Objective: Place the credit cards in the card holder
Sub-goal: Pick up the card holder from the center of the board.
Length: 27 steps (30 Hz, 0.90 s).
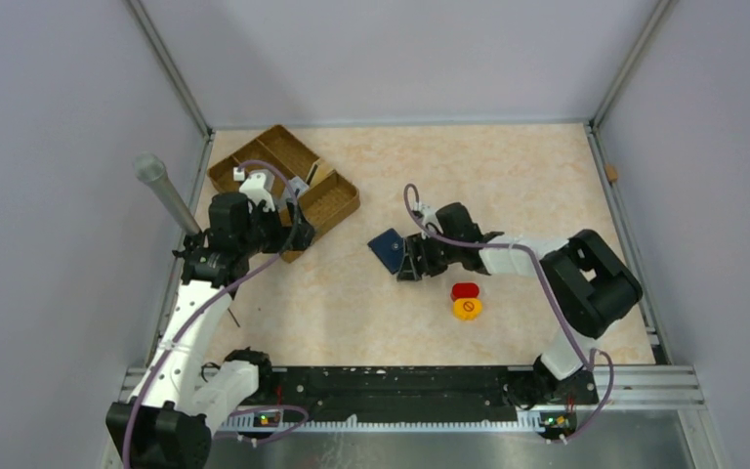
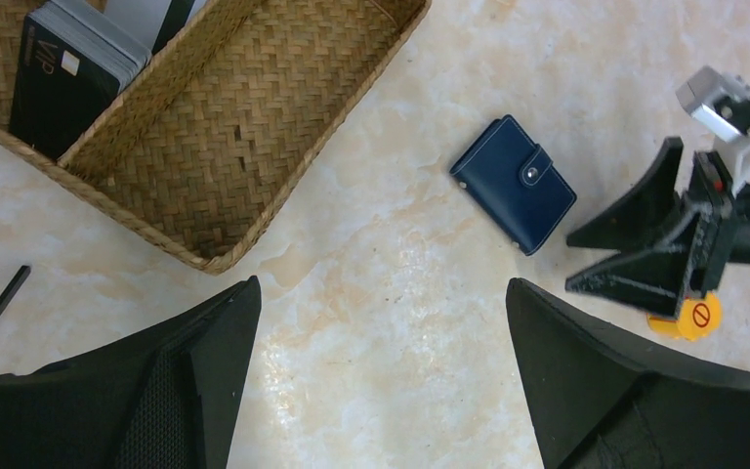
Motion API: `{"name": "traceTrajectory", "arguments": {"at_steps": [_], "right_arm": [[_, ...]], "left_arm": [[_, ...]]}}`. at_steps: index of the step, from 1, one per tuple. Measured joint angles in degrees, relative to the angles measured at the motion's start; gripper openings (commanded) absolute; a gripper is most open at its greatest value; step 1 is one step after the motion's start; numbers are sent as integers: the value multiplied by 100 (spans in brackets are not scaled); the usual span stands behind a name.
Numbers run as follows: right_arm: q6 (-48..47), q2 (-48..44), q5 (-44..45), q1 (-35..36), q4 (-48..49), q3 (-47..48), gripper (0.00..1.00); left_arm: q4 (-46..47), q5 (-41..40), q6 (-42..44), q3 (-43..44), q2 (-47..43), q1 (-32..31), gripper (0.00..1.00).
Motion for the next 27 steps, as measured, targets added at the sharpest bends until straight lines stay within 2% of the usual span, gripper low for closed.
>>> {"name": "traceTrajectory", "arguments": {"at_steps": [4,8,14,18,23,27], "right_arm": [[234,-442,409,529,-59,-367,61],[422,-704,1086,671,-201,-393,61],[407,-492,2052,658,-748,225,59],[289,-39,2229,616,-789,802,57],[197,286,2238,518,-929,953,55],[120,385,2216,483,-1005,1054,49]], "left_arm": [[-50,-114,50,0,28,0,99],[-55,-140,87,0,46,0,99],[-57,-160,92,0,46,0,99],[-57,-160,92,0,46,0,99],[-57,-160,92,0,46,0,99],[-57,-157,94,0,46,0,99]]}}
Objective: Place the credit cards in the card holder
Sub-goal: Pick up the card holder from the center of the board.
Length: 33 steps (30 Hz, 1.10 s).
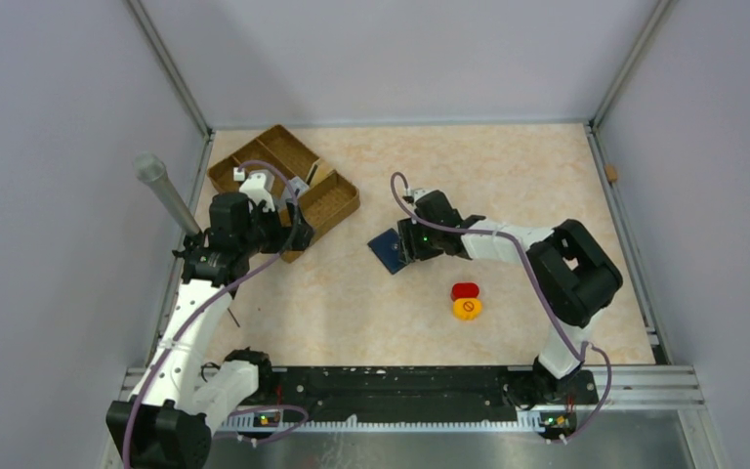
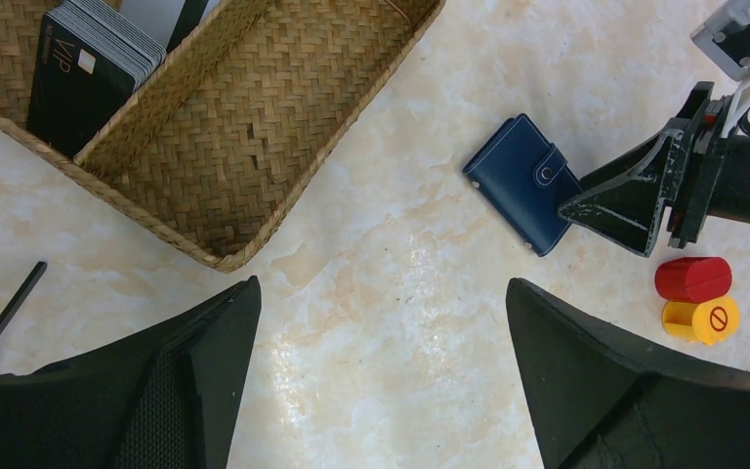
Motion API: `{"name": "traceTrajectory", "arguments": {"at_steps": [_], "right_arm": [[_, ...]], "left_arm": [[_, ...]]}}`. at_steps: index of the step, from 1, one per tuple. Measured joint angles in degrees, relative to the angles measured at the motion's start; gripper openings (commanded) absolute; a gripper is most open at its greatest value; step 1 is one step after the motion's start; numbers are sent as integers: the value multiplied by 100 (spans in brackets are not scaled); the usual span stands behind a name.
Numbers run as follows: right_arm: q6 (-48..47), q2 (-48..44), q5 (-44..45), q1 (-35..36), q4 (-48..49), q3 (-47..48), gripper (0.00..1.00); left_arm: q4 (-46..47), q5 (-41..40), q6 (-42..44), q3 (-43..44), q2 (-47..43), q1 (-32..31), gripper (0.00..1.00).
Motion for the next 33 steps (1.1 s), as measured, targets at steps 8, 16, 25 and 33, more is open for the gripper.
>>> {"name": "traceTrajectory", "arguments": {"at_steps": [8,16,25,33], "right_arm": [[15,208,-229,0,109,90,14],[387,249,-494,-20,476,35,0],[1051,-570,-1449,-48,1650,-1108,0],[1803,-2223,-2026,-48,3036,-1803,0]], "left_arm": [[0,15,-7,0,0,0,99],[435,590,-787,-435,-219,-42,99],[2002,1283,-2503,-1705,-505,-664,99],[3154,1825,-3182,-1834,-922,-763,99]]}}
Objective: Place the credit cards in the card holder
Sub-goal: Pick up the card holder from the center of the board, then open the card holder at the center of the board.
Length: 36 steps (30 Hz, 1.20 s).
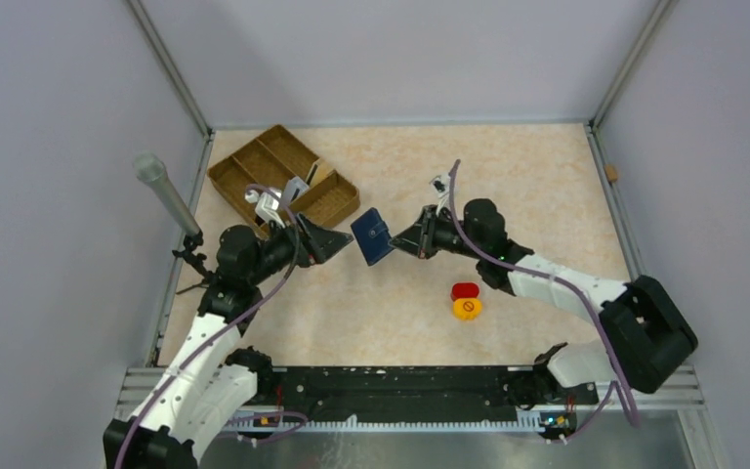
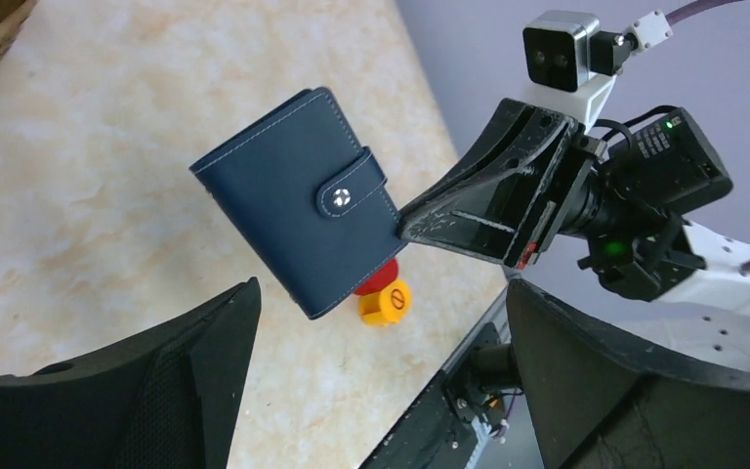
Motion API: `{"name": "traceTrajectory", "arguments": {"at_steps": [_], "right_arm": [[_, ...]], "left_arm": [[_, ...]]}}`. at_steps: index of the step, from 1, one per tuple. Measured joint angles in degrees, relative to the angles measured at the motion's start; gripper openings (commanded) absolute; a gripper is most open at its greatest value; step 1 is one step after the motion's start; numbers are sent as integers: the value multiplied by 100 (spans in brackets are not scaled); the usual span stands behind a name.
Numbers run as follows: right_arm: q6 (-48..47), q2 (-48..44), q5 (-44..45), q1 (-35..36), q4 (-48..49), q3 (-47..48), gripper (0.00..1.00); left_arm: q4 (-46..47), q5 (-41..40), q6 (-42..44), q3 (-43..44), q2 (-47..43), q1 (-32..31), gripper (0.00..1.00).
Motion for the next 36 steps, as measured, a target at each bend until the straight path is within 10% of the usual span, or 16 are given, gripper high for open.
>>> {"name": "traceTrajectory", "arguments": {"at_steps": [9,20,36], "right_arm": [[651,-1451,-59,0,1207,-479,0],[1377,-1958,-356,0,2736,-608,0],[1714,-1845,-874,0,3416,-643,0]], "left_arm": [[1451,385,-826,-415,-778,-28,99],[3462,691,-1775,-614,350,-981,97],[5342,560,-2337,-310,1220,-1314,48]]}}
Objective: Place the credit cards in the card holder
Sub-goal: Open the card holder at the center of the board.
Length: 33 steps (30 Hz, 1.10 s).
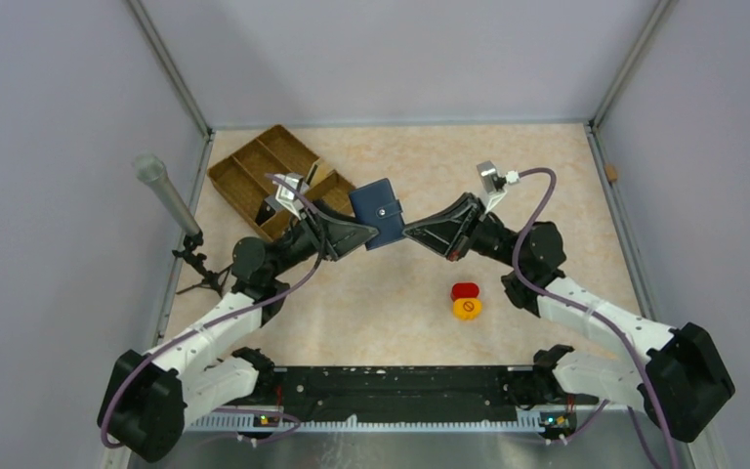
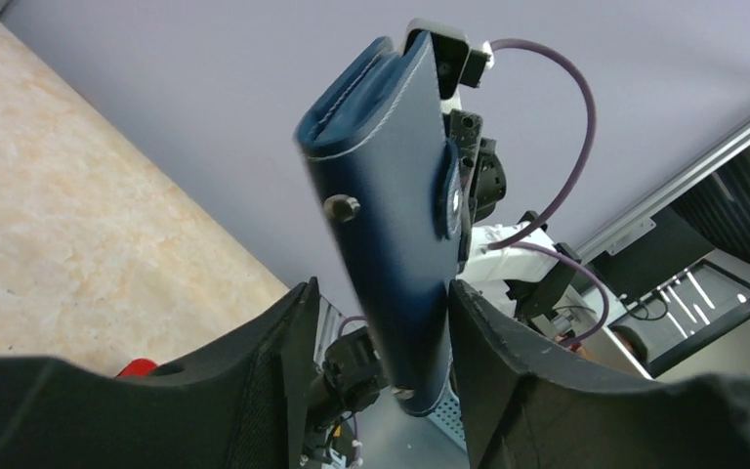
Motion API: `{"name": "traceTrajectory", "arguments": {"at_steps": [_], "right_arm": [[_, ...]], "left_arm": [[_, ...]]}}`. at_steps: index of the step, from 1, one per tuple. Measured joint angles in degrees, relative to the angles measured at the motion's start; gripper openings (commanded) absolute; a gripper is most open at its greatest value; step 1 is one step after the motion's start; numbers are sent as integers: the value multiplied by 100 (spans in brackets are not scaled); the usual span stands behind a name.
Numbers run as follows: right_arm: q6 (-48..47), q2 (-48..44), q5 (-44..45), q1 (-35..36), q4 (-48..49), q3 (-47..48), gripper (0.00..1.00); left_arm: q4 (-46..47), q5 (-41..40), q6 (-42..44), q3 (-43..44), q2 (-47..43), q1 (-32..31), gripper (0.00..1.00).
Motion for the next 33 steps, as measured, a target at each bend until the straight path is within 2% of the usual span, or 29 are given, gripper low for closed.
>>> {"name": "traceTrajectory", "arguments": {"at_steps": [3,5,8,9,12,14,15,16,18,21,23,25,30,33], "right_arm": [[-2,52,-26,0,-13,-4,0],[-11,57,-22,0,-33,-20,0],[-85,57,26,-22,-162,-33,0],[-144,52,57,-28,-234,-33,7],[-446,-13,190,-74,-778,22,38],[-695,-63,247,-87,-1340,144,63],[-822,-114,280,-96,-1637,214,73],[-970,-186,341,-101,-1950,286,81],[-1360,-417,573,-111,-2634,413,87],[-1971,-774,968,-140,-3657,647,88],[-2328,-887,1106,-140,-4223,892,88],[-2671,-894,1069,-140,-4728,1213,84],[-3259,-564,313,-133,-5598,2022,75],[-3493,-173,-219,-74,-5956,2400,70]], "left_arm": [[254,-4,-149,59,192,0,26],[363,0,-221,79,256,0,19],[433,-2,-256,90,254,0,0],[404,2,-225,111,254,7,0],[-103,87,-20,289,225,37,0],[-935,175,317,566,168,52,0],[-1604,205,592,802,136,72,0],[-2159,221,848,1016,127,98,0],[-3429,289,1473,1550,127,170,0],[-4874,463,2328,2249,162,339,0],[-5493,625,2793,2555,267,487,0],[-6118,804,3322,2835,507,610,0],[-7296,1189,4400,3069,1316,682,0],[-7694,1462,4739,3042,1633,682,0]]}}
